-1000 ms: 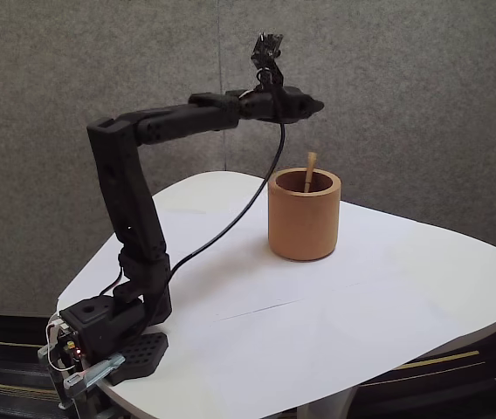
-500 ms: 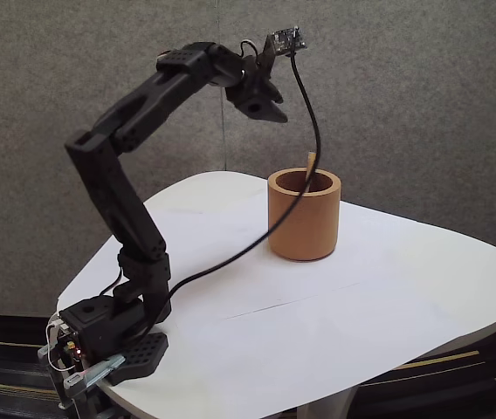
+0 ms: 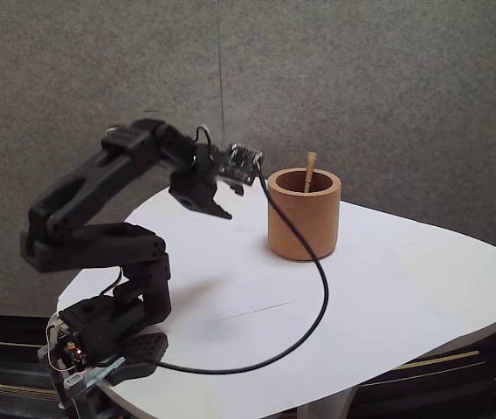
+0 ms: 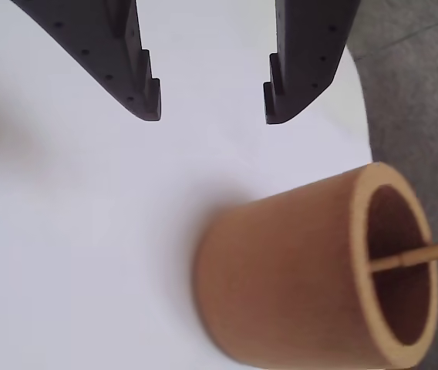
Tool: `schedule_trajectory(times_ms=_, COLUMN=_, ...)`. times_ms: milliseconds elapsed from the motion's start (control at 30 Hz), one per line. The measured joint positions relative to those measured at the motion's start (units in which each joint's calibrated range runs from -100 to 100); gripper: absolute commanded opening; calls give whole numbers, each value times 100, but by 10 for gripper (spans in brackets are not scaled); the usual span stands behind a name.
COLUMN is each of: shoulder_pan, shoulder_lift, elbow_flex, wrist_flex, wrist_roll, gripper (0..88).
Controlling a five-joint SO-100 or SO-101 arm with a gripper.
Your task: Grab the pen and put it in the pen holder.
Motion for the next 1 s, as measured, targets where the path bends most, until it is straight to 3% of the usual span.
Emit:
schedule_trajectory(times_ms=400, shoulder_pan=44, shoulder_lift=-2108, elbow_flex=3060, wrist_flex=847, wrist_roll=-93, gripper=183)
schedule_trajectory(times_ms=600, shoulder_pan=37, shoulder_lift=-2142, elbow_flex=3249, wrist_flex=1034, wrist_roll=-357, gripper=182)
schedule_trajectory(times_ms=1000, shoulder_pan=37, shoulder_lift=-2151, elbow_flex=3267, wrist_flex=1042, wrist_roll=-376, gripper=182)
